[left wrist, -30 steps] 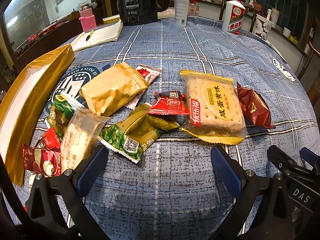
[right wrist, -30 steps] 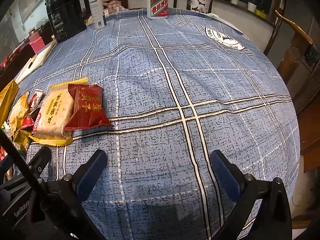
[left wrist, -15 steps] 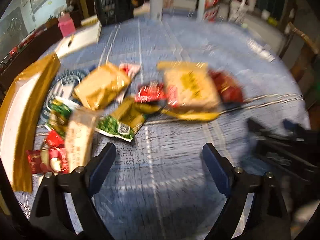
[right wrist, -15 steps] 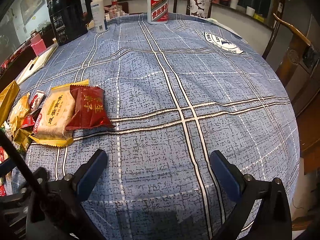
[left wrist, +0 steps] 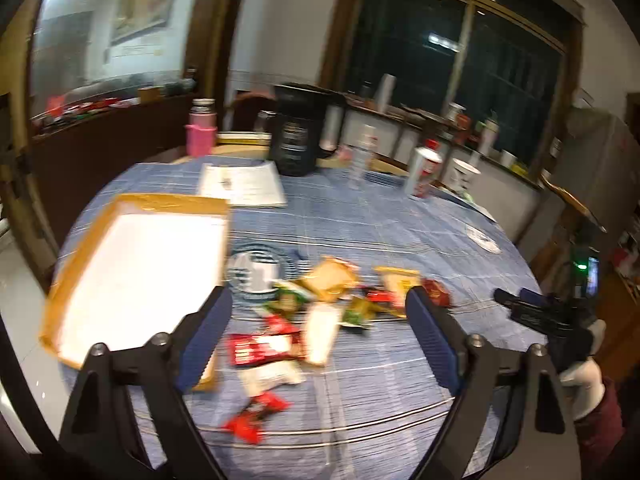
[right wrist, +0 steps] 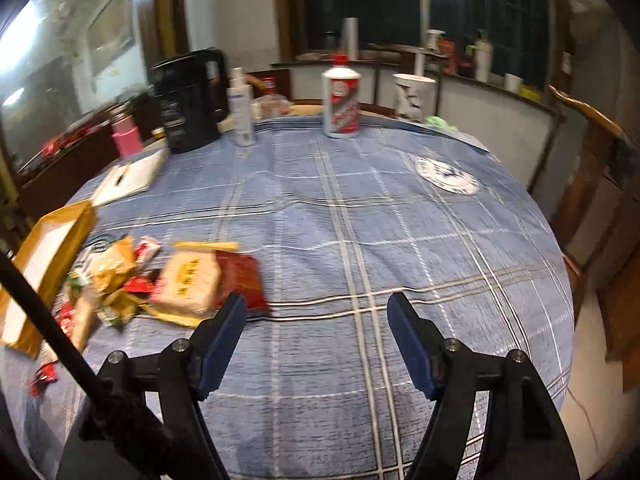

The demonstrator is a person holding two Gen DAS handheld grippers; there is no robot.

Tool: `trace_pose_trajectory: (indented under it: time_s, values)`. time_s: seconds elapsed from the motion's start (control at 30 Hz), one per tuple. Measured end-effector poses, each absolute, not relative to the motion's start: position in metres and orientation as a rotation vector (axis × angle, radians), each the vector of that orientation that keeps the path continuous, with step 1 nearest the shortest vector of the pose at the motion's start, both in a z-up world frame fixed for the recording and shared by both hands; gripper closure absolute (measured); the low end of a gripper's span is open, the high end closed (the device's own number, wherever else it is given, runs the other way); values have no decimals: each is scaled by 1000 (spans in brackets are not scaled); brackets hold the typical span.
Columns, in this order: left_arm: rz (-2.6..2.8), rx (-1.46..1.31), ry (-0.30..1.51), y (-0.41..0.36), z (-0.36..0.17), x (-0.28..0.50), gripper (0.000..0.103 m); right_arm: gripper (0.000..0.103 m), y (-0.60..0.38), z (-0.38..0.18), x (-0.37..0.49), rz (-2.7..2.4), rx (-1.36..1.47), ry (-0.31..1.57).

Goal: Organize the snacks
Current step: 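Grasp the small red candy packet with the left gripper, then carry the red candy into the box with the left gripper while the right gripper carries a cracker strip there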

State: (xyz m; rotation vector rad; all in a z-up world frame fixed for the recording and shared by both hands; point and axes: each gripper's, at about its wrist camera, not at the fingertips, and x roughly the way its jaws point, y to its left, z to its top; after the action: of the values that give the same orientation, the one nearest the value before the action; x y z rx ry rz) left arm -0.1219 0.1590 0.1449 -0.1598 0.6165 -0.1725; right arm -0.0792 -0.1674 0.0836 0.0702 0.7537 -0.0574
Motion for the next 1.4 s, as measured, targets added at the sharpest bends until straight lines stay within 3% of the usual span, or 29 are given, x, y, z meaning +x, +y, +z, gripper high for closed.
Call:
trace_pose_trajectory:
  time_s: [0.1, 0.27, 0.43, 0.63, 1.03, 1.1, 1.13, 1.4]
  values:
    - [-149, -157, 682, 182, 128, -122, 14, 31, -144, 85, -77, 68, 78, 781]
    - [-181, -210, 722, 200, 98, -136, 33, 31, -93, 73, -66, 294, 142, 855]
    - [-265, -114, 763, 181, 69, -148, 36, 31, -46, 59, -66, 420, 116, 891]
    - [-363, -30, 820, 158, 46, -139, 54, 31, -30, 45, -62, 438, 125, 932]
    - [-286, 43, 902, 161, 17, -121, 55, 31, -23, 40, -56, 465, 146, 959]
    - [-296, 66, 918, 156, 11, -123, 59, 31, -21, 40, -54, 473, 162, 962]
    - [-286, 80, 908, 154, 11, -125, 72, 31, -20, 39, -52, 474, 171, 964]
    - [-299, -66, 885, 171, 15, -133, 73, 31, -4, 38, -34, 439, 247, 991]
